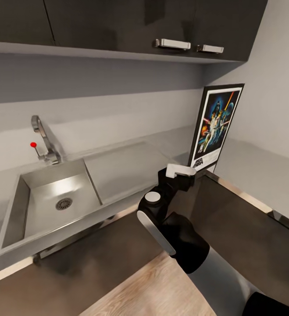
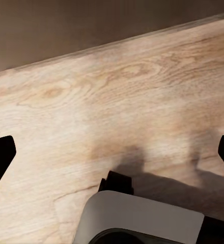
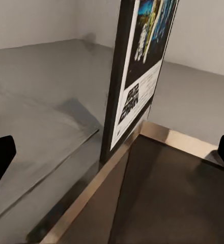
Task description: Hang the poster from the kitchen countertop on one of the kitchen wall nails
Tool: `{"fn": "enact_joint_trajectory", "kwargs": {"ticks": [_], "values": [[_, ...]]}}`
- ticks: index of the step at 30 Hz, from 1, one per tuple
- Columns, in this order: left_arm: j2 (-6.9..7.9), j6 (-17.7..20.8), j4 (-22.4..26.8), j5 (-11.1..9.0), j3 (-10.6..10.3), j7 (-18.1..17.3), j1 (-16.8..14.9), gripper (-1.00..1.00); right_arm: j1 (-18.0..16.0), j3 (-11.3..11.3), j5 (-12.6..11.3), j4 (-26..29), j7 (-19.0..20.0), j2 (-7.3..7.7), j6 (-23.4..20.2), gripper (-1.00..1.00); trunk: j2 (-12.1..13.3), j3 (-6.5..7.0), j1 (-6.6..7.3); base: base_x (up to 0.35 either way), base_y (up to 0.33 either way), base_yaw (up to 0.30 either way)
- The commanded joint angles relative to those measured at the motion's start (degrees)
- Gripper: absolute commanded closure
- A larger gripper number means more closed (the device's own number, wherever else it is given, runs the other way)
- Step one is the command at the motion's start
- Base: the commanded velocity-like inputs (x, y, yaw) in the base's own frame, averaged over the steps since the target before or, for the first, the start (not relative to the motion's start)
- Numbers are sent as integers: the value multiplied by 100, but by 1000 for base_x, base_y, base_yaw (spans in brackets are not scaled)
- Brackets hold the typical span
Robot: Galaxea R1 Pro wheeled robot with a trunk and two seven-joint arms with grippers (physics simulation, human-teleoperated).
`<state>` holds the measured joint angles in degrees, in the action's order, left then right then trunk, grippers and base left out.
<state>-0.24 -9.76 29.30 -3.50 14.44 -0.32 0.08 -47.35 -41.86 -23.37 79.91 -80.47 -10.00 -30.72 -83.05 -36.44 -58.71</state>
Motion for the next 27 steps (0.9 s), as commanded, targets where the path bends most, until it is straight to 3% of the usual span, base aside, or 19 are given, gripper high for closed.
{"fn": "enact_joint_trajectory", "kwargs": {"ticks": [1, 5, 6, 14, 27], "values": [[-3, -8, 5, -36, 7, -3, 1, -100, -8, -4, -37, 2, -44, 0, -65, -100, -3, -5, -1, 107, 0, 0], [-3, -8, 5, -36, 7, -3, 1, -100, -75, 27, -29, -28, -24, 0, -86, -100, -3, -5, -1, 30, 0, 0], [-3, -8, 5, -36, 7, -3, 1, -100, -421, 82, -30, -210, -22, 0, -99, -100, -3, -5, -1, 2, 0, 0], [-3, -8, 5, -36, 7, -3, 0, -100, -556, 530, -78, -371, 7, 0, -101, -100, -3, -5, -1, 1, 0, 0], [-3, -8, 5, -36, 7, -3, 1, -100, -573, 590, -104, -388, -1, 0, -84, -100, -3, -5, -1, 2, 0, 0]]}}
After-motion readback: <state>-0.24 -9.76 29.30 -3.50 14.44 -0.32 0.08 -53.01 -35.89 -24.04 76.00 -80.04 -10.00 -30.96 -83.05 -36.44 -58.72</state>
